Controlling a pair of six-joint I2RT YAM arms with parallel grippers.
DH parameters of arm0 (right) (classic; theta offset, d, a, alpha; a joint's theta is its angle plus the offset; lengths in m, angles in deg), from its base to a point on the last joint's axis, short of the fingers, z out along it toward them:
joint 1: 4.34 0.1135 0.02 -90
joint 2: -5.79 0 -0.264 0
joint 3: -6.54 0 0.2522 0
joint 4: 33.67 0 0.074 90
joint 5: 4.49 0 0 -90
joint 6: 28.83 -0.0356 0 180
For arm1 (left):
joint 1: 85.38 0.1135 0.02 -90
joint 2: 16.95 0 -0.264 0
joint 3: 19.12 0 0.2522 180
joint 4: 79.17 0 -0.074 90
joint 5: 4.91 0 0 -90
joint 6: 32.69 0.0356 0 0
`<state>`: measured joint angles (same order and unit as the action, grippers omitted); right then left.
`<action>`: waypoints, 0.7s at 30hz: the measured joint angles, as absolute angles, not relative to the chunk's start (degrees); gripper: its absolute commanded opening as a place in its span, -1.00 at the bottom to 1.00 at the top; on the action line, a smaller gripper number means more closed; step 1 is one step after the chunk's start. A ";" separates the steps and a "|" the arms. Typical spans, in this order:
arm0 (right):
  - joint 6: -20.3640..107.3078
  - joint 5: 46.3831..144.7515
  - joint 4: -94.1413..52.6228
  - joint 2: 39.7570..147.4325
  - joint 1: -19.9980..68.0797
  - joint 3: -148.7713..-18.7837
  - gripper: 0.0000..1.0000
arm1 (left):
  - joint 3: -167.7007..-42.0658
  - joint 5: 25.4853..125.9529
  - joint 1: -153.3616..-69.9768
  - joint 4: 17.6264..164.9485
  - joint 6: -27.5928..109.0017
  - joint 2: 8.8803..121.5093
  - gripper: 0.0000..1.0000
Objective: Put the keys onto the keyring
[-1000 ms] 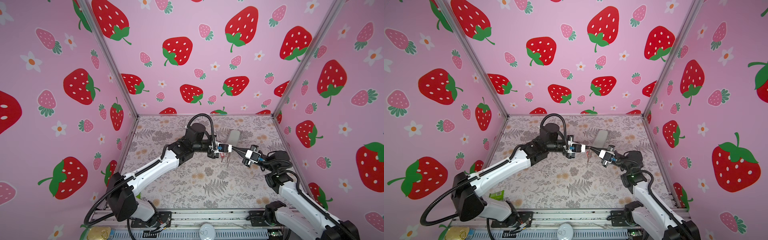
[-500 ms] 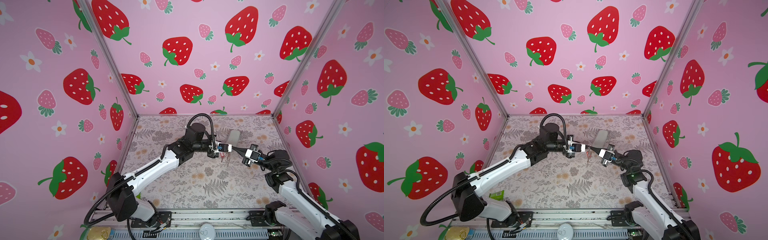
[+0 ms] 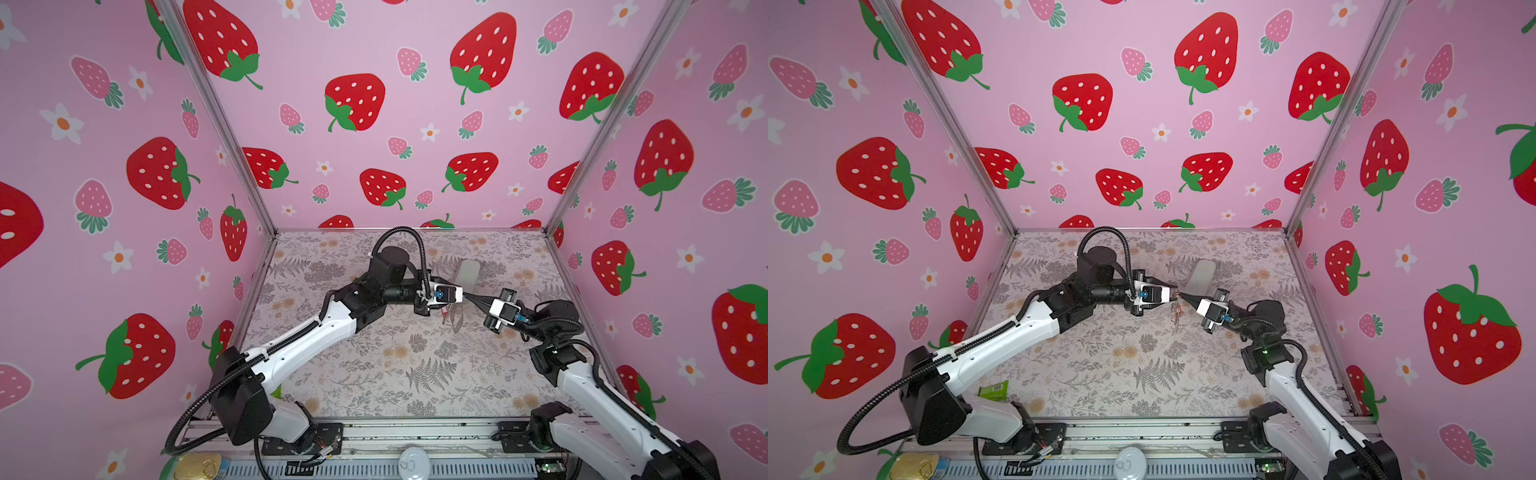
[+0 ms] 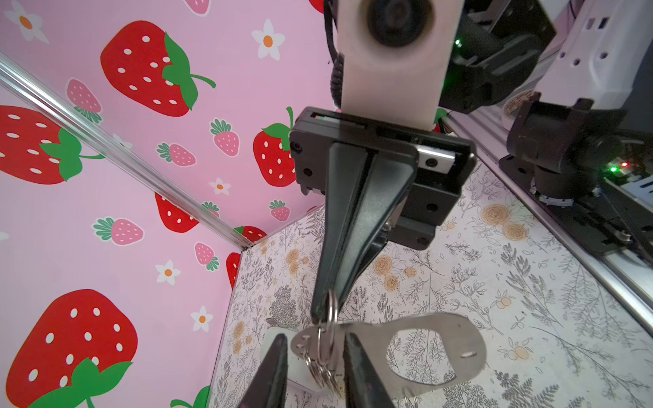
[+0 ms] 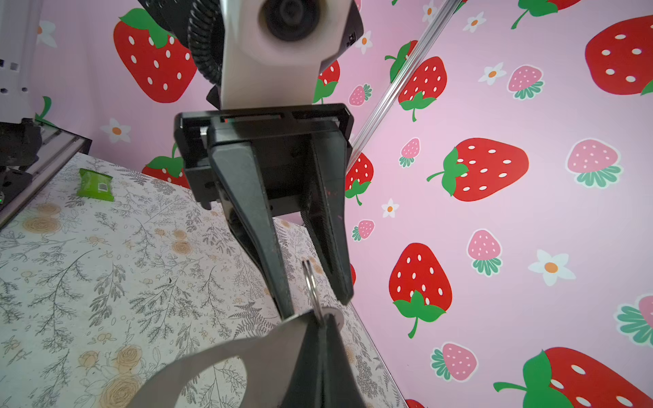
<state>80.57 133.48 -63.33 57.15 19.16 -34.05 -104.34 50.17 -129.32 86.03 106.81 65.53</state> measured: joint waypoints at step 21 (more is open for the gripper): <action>83.70 132.41 -60.57 57.15 19.14 -34.05 -0.96 | -105.70 52.08 -129.32 83.54 105.47 66.97 -0.66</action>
